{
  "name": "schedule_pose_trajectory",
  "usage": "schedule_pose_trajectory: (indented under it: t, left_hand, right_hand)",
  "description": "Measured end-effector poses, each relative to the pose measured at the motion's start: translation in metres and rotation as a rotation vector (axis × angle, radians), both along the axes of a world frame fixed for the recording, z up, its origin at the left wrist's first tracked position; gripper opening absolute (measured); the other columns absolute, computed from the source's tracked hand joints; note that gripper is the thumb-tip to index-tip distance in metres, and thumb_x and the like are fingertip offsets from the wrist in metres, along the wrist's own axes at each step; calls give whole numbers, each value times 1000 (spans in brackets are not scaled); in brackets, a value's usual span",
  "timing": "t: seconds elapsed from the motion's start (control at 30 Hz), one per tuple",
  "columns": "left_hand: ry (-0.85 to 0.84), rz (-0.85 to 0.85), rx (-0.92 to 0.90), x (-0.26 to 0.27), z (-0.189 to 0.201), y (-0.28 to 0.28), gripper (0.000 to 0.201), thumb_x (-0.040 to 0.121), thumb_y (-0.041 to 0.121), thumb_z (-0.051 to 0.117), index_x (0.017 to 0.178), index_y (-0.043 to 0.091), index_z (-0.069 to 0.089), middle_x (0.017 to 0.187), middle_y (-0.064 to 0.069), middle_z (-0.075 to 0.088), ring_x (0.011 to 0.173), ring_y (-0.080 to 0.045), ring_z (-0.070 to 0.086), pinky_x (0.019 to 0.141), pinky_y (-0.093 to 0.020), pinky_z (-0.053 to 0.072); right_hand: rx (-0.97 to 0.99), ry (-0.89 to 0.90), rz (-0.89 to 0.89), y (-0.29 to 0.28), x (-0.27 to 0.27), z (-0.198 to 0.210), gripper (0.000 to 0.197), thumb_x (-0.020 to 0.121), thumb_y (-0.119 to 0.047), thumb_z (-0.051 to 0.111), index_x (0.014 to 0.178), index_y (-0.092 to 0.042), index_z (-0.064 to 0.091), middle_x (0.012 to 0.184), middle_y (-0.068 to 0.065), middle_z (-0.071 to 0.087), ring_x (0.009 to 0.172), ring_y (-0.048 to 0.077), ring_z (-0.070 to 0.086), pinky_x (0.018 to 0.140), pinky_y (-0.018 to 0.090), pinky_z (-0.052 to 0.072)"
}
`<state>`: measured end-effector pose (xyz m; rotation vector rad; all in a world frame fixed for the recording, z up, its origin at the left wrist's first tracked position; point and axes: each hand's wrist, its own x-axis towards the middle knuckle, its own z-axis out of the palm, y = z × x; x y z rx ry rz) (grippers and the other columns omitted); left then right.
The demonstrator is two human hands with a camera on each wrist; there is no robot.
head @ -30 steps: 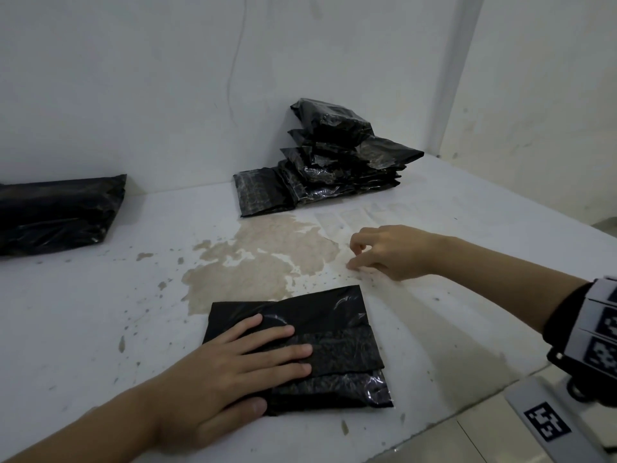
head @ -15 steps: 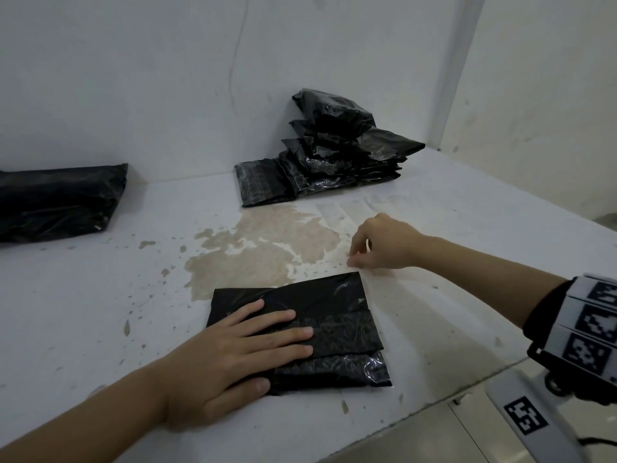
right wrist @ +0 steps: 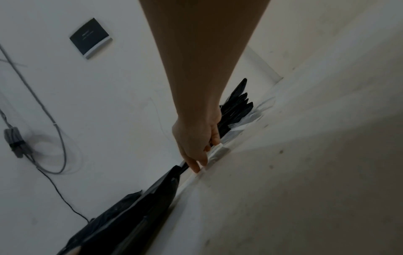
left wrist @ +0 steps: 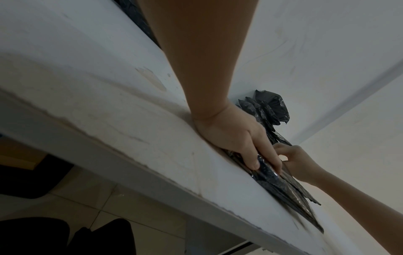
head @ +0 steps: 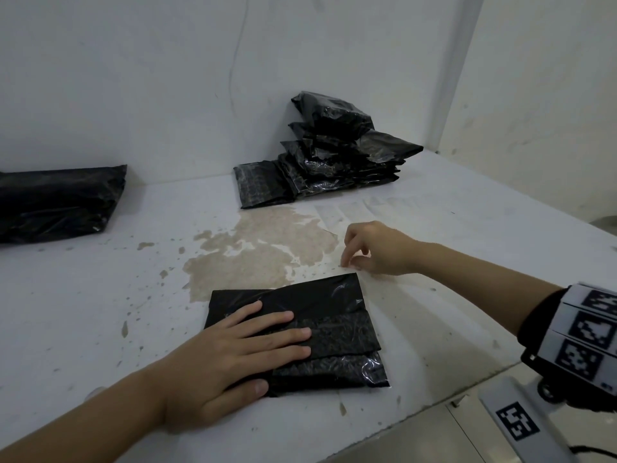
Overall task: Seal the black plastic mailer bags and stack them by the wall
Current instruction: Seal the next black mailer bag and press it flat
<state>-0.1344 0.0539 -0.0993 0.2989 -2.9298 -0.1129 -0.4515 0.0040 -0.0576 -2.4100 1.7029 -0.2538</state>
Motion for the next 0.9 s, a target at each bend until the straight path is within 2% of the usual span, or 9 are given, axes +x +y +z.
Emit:
schedule_pose_trajectory:
  t: [0.1,0.17,0.27,0.37,0.5,0.6,0.73,0.83,0.9]
  left_hand:
    - [2,3,-6,0,-1,0,49,102,35,27,150,27,29,157,14,23,146,-15,17,113,-43,12]
    - [5,1,-5,0,-1,0,48,102,36,26,150,27,29,157,14,23,146,-15,17,113,-43,13]
    - [9,-3,-10,0,0,0,48,103,37,24,150,27,28,157,14,23,146,-15,17,113,-42,13]
    - [7,-1,-7,0,-1,0,49,102,36,26,150,27,28,157,14,23,146,-15,17,113,-42,13]
    - [5,1,-15,0,-1,0,49,101,35,28,149,26,30,157,13,24,146,-16,18,112,-43,14]
    - [0,4,-10,0,-1,0,49,102,35,27,149,27,30,157,13,23,146,-17,18,112,-44,15]
    - [-15,6,16,0,0,1,48,103,36,24,150,28,27,157,15,21,147,-16,16,113,-44,13]
    - [-20,8,3,0,1,1,48,103,36,24,150,29,27,157,15,22,146,-15,17,113,-42,14]
    - [-28,10,-11,-1,2,1,49,102,35,27,150,29,26,157,15,21,146,-15,17,113,-42,14]
  right_hand:
    - [-6,179,155,4,-10,4,20,94,-20,58,105,-25,74,95,-9,47,78,6,42,66,26,39]
    - [-87,256,246,8,-15,5,20,93,-18,59,103,-26,75,95,-4,53,78,14,49,61,31,42]
    - [-219,366,395,8,-21,4,22,74,-4,76,83,-24,78,79,0,57,67,21,59,42,23,35]
    - [-329,467,511,5,-19,10,27,61,1,82,72,-22,74,72,0,55,63,19,58,38,17,29]
    - [-403,665,677,-2,-11,18,29,52,0,86,65,-17,66,74,1,56,66,19,56,37,16,23]
    - [-460,777,810,-14,-10,20,32,50,1,86,66,-13,64,89,3,54,79,19,44,30,21,33]
    - [-519,779,947,-28,-16,16,28,61,2,80,80,-12,65,104,6,35,85,20,35,43,31,50]
    - [-521,731,958,-31,-19,14,32,63,3,78,87,-13,63,101,9,42,82,20,46,52,29,52]
    - [-518,719,963,-31,-19,10,20,72,-3,72,86,-13,61,98,10,48,81,20,49,56,28,50]
